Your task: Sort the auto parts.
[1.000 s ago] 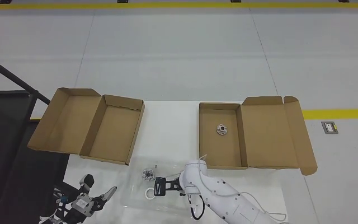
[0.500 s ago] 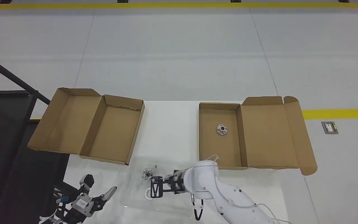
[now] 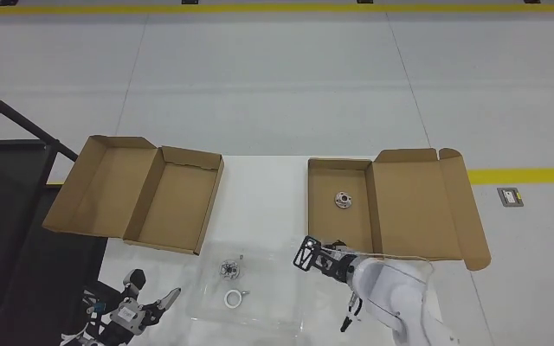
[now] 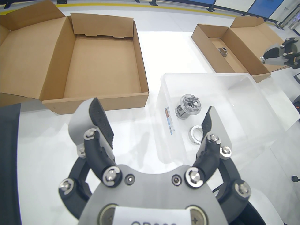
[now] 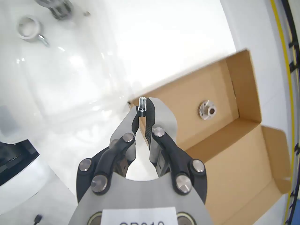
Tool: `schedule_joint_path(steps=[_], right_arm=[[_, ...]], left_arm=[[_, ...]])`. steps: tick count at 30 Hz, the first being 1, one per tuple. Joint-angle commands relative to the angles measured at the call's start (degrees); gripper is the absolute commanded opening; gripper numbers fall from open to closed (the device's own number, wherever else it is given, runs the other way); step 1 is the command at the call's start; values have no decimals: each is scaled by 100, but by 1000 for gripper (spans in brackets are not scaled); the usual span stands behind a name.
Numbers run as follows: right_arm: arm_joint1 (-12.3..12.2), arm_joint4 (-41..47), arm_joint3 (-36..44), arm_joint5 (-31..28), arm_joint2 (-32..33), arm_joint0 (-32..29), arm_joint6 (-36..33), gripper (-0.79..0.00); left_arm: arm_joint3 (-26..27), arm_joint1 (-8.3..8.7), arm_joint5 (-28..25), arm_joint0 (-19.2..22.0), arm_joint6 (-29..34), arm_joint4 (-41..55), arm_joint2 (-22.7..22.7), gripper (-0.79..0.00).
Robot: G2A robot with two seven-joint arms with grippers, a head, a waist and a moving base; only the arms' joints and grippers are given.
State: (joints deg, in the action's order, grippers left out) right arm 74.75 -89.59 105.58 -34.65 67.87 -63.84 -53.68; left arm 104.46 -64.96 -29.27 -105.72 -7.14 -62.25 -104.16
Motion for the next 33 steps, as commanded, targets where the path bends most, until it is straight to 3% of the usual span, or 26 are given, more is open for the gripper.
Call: schedule_joint_path(steps=[1,9,20,29,33], right_arm=[[2,167,-397,85,115,160,-43,-785],[12,377,-1797,273,253,885,294,-785],[183,559,-3536,324,-390,2007,601,-785],[238,681,-4121,255,-595,2303,792,-782],[216,681,-4100,250,-560,2267,879,-659]], left_arm=[[0,0,0,0,0,0,0,0],[0,0,0,0,0,0,0,0],[0,0,0,0,0,0,0,0],[0,0,0,0,0,0,0,0],[0,0,0,0,0,0,0,0]])
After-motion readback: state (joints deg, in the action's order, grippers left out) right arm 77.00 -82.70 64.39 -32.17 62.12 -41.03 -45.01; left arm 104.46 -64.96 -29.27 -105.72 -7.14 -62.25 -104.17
